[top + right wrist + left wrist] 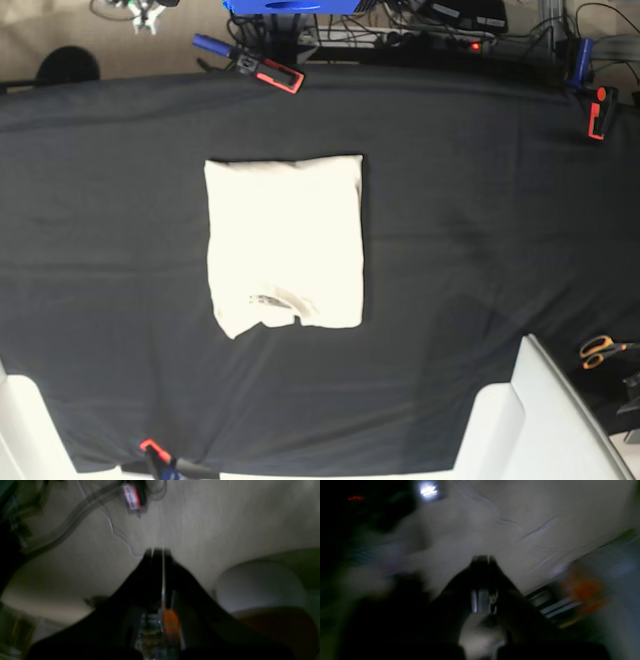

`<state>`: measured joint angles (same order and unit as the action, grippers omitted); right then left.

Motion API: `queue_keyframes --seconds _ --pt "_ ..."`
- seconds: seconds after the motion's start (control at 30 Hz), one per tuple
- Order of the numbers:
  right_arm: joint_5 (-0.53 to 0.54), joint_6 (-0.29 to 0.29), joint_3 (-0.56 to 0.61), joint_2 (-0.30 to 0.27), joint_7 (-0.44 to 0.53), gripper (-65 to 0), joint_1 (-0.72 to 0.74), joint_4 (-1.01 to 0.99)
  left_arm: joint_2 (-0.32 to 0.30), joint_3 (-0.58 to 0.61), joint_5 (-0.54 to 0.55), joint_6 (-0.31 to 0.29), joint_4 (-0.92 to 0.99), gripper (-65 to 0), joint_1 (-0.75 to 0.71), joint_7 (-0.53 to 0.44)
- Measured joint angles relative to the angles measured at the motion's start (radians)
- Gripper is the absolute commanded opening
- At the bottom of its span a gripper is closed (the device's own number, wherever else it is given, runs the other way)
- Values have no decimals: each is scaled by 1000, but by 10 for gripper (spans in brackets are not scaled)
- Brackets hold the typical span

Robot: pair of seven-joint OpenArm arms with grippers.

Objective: Fold the T-shirt properly

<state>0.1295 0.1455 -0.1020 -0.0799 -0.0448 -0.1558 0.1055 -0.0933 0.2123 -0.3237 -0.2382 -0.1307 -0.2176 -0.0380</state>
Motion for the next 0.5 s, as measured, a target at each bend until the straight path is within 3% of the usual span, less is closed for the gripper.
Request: queue_keyframes --seconds 0.07,0.13,0.23,0.33,0.5 --pt "-5 -4 0 2 225 -642 18 -108 -3 4 105 7 113 -650 56 -193" --pt "2 -10 -10 1 398 -642 1 -106 -8 11 164 14 125 -650 82 -286" --pt "1 -49 -10 2 457 -645 14 -101 -8 11 183 15 123 -650 101 -303" --pt "1 -130 -10 10 458 -644 9 -99 -2 11 182 13 125 -650 89 -295" --pt "1 -140 -10 17 438 -644 -31 -106 -6 11 175 14 128 -650 85 -292"
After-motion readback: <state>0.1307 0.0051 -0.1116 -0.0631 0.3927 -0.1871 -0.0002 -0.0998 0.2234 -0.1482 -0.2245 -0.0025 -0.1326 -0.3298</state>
